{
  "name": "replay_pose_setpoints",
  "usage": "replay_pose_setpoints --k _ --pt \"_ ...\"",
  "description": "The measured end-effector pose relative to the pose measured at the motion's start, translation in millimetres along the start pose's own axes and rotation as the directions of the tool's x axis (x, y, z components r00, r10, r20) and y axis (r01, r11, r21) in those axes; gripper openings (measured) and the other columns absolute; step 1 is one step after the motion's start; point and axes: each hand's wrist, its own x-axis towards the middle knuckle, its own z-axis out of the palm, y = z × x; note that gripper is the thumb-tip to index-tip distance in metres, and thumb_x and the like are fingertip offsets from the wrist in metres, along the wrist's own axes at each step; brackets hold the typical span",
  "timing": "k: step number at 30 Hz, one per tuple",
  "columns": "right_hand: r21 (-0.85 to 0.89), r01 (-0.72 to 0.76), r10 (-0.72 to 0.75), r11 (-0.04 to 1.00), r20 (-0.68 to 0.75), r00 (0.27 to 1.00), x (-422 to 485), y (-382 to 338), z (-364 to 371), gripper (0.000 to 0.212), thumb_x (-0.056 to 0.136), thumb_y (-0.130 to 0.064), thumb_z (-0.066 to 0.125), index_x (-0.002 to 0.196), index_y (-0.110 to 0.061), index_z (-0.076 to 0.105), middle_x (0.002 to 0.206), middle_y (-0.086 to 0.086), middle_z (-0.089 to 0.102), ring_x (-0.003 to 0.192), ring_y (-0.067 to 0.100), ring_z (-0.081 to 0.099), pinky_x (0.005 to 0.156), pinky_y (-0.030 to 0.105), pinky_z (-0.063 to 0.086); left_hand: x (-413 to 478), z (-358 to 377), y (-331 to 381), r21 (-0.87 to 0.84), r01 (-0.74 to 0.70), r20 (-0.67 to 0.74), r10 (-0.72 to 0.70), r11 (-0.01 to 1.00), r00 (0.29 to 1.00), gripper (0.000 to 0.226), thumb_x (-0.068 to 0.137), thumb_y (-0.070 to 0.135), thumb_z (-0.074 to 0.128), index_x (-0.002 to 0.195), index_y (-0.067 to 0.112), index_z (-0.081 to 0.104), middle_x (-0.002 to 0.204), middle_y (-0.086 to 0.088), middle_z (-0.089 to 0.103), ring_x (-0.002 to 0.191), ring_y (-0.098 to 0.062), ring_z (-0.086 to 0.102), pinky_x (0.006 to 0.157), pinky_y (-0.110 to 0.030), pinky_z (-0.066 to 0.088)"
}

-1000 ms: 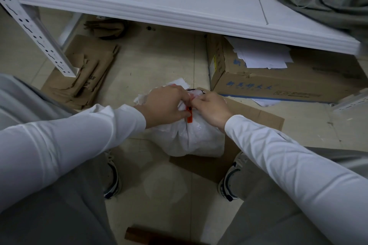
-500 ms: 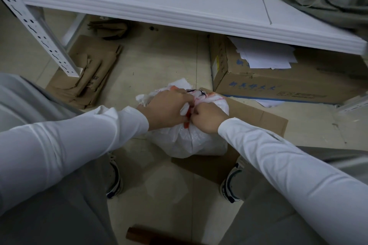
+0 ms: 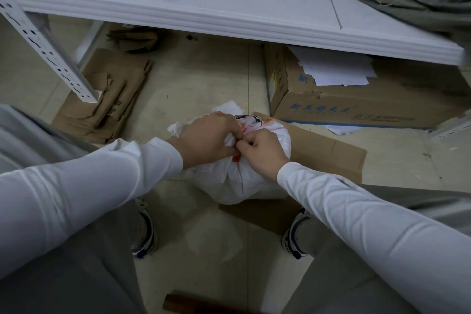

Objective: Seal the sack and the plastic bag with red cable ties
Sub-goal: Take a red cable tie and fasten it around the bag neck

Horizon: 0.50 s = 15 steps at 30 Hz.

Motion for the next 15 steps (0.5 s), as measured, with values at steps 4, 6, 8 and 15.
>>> replay_pose_setpoints --k 4,6,8,15 --pt "-0.016 0.031 -0.031 0.999 0.008 0.999 -1.3 -2.2 2.5 0.044 0.092 -0.015 0.056 0.049 -0.019 0.046 0.051 -0.002 0.045 0.052 0.007 0.04 0.051 0.011 0.033 -3.1 -0.1 1.5 0.064 -0.007 -0.01 0.007 0.998 1.0 0.016 0.077 0.034 0.067 0.091 0.029 0.072 0.101 0.005 0.067 0.098 -0.018 0.062 0.076 -0.039 0.054" --pt "-0.031 0.025 -0.024 0.999 0.027 0.999 -0.7 -2.1 2.6 0.043 0.093 -0.015 0.055 0.051 -0.018 0.047 0.052 -0.001 0.046 0.052 0.008 0.041 0.05 0.014 0.031 -4.0 1.7 3.5 0.149 -0.011 0.013 0.009 0.989 1.0 0.017 0.081 0.033 0.063 0.096 0.029 0.071 0.106 0.003 0.065 0.097 -0.019 0.061 0.074 -0.036 0.053" --pt "-0.041 0.005 -0.003 0.999 0.058 0.998 2.2 -1.4 -0.2 0.042 0.094 -0.014 0.053 0.052 -0.019 0.048 0.053 -0.002 0.046 0.054 0.008 0.042 0.053 0.018 0.03 -4.0 2.7 4.1 0.195 -0.012 0.036 0.005 0.981 0.999 0.021 0.085 0.034 0.061 0.104 0.028 0.07 0.113 0.002 0.063 0.099 -0.02 0.06 0.077 -0.034 0.051" --pt "-0.144 -0.062 0.081 0.988 0.127 0.989 23.0 -8.3 -31.3 0.027 0.093 -0.028 0.054 0.084 -0.016 0.076 0.078 -0.005 0.068 0.072 0.01 0.058 0.069 0.02 0.044 6.3 -8.7 -1.1 0.221 0.091 -0.002 -0.093 0.971 0.996 0.028 0.082 0.047 0.064 0.108 0.039 0.07 0.124 0.008 0.061 0.108 -0.019 0.057 0.09 -0.036 0.047"
